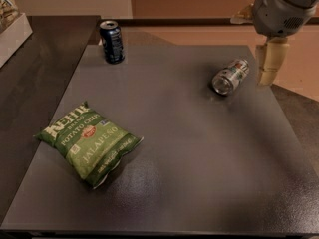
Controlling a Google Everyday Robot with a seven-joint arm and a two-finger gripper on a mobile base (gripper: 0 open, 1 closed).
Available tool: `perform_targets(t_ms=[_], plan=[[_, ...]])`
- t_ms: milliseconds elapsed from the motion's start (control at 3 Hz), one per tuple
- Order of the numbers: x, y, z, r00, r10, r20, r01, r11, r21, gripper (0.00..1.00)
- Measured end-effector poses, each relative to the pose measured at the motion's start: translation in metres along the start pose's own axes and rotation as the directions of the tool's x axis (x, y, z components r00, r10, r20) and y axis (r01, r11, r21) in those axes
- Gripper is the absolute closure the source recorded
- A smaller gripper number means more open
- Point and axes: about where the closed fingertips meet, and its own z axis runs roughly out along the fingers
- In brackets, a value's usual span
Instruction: Place 7up can upright
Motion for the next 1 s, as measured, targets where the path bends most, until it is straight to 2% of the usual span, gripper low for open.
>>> perform_targets(t_ms=[333,667,1000], plan=[[0.009,-0.020,0.021,0.997,-0.078,0.015,0.078,0.9969,-0.013,0.00],[0.016,-0.039,0.041,0.987,-0.160,0.025,0.160,0.9869,-0.017,0.00],[0.031,-0.070,0.076,0.964,-0.264,0.012,0.265,0.9631,-0.050,0.00]])
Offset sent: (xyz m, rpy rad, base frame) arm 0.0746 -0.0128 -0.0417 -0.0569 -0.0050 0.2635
